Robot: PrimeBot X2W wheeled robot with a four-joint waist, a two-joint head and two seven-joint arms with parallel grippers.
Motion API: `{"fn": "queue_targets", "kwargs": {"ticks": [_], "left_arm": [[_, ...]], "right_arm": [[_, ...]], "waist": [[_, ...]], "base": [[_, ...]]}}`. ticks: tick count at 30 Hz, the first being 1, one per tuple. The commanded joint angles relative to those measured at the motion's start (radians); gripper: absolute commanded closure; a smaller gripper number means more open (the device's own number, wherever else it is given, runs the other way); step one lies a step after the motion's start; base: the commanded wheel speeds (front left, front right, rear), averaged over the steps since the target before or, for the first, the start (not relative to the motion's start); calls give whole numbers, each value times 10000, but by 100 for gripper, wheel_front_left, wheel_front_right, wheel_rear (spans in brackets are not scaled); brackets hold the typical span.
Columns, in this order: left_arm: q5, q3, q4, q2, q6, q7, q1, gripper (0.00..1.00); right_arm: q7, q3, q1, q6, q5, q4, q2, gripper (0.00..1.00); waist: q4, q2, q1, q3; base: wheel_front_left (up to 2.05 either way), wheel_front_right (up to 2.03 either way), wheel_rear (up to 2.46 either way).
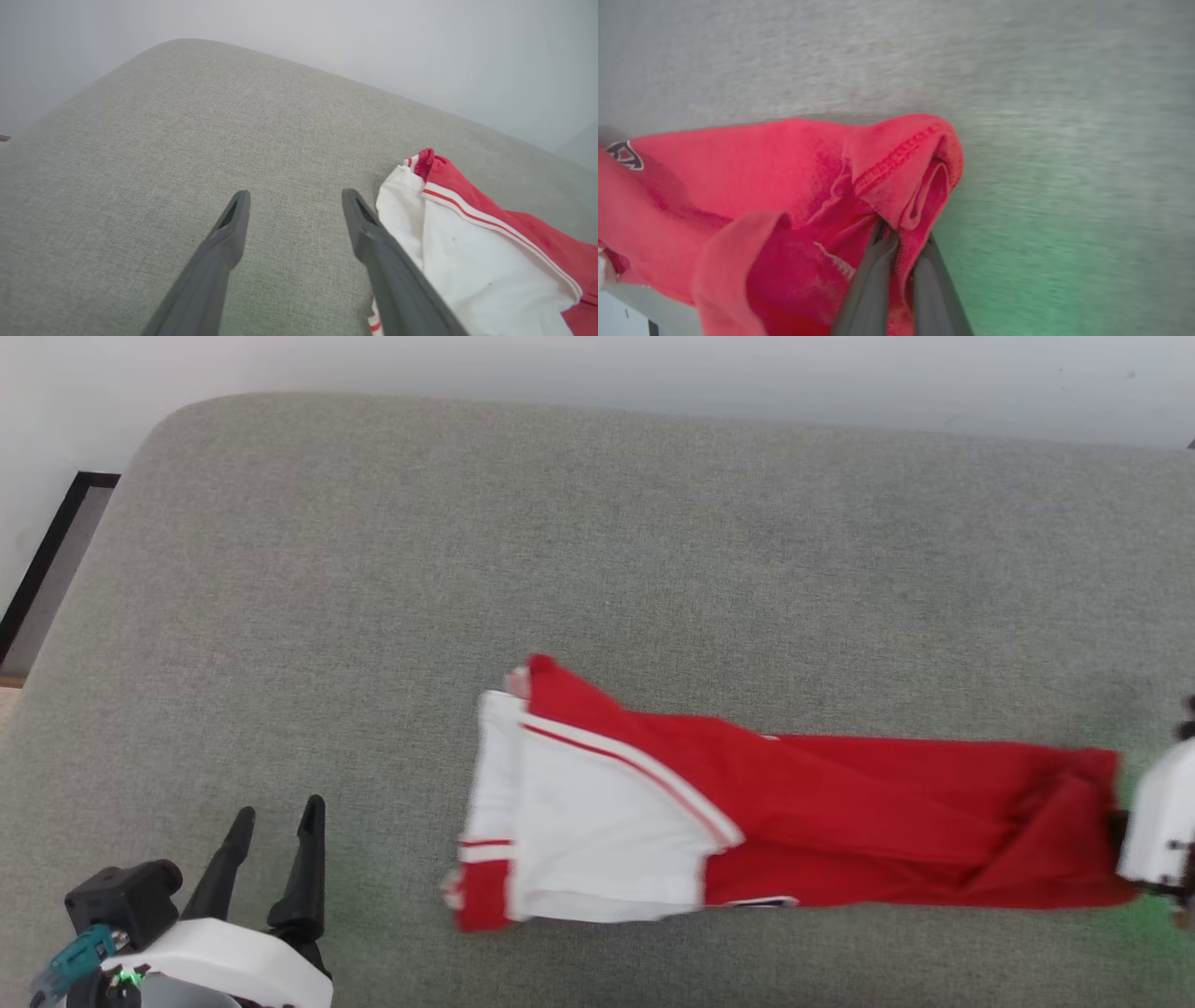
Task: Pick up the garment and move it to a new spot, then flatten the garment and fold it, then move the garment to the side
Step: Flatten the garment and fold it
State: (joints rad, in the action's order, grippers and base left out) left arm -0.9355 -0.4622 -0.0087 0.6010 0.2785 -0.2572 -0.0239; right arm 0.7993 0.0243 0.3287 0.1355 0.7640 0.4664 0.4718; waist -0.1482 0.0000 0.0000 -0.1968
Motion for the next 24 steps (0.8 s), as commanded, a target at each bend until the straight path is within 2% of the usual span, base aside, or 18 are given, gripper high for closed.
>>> {"fn": "queue_targets", "kwargs": {"ticks": [1,8,15,20,24], "left_arm": [[107,186,61,-175,-157,-83,144,0],[540,688,279,-706,-540,-90,310,0],[865,1156,517,-1169,-995,-91,403,0],[1033,1383,606,-1324,-1157,-89,550,0],[1117,1530,597,-1374,-1225,-88,719,0]], "right_arm": [[-97,219,14,-82,-114,364,340,100],[-390,797,432,-73,-375,1259,1039,100],[-640,892,924,-71,-710,2117,1149,100],[-436,578,676,-50,-147,1543,866,100],[-82,287,247,-48,577,435,760,100]], "waist": [[6,0,0,29],[61,0,0,29],[166,0,0,78],[286,0,0,238],[359,0,0,351]], "base": [[0,0,0],[0,0,0],[0,0,0],[0,0,0],[0,0,0]]}}
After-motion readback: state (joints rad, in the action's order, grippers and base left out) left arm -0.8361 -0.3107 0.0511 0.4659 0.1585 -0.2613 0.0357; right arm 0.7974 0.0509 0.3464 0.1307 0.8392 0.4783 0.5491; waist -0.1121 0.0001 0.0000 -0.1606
